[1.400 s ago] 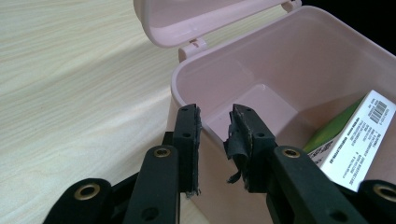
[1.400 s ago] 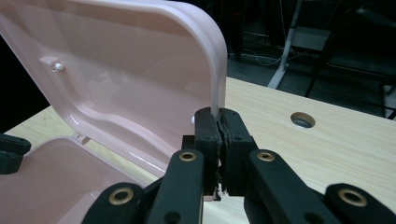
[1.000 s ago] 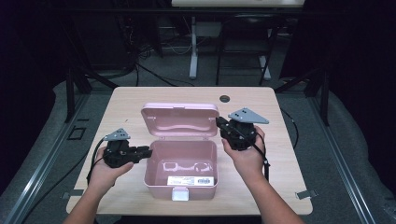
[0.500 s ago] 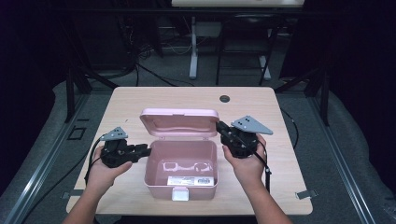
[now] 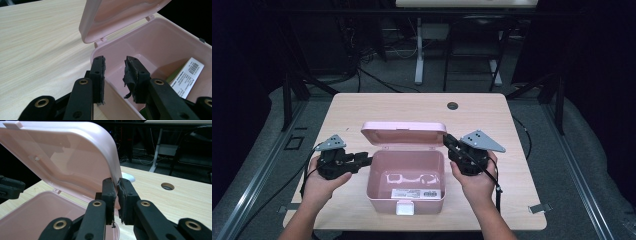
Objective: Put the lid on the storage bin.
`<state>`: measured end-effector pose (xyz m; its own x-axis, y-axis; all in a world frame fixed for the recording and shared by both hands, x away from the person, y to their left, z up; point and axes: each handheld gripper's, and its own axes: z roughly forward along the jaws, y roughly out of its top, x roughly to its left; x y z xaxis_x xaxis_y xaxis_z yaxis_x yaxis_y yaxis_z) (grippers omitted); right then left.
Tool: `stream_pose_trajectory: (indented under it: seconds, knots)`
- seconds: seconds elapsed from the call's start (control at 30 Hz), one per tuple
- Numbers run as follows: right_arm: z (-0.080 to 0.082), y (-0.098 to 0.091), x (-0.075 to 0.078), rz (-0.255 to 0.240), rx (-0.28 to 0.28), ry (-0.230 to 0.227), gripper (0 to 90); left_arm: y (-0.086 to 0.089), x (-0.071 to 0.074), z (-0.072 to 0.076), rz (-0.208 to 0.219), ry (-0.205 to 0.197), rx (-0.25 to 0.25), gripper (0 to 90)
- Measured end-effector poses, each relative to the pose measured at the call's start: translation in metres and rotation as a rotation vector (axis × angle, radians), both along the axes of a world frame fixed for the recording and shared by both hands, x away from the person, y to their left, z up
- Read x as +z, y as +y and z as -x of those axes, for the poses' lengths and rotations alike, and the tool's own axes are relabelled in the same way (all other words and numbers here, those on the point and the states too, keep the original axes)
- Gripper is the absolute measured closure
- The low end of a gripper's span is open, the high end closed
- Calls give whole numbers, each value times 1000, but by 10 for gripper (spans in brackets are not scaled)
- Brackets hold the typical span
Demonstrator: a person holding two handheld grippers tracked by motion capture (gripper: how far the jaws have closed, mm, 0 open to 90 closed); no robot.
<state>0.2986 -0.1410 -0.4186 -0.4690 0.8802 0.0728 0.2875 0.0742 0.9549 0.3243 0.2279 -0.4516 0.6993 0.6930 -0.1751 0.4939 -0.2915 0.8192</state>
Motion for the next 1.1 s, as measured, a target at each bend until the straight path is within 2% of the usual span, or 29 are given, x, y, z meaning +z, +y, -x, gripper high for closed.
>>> stream_pose_trajectory:
  seconds: [0.2, 0.6, 1.1]
  knots:
    - [4, 2, -3, 8, -5, -21, 817, 1, 6, 3, 13, -15, 0, 682]
    - [9, 0, -5, 2, 14, -10, 785, 3, 16, 10, 20, -54, 8, 671]
    - [16, 1, -6, 14, 32, -18, 764, 3, 30, 19, 36, -93, 0, 657]
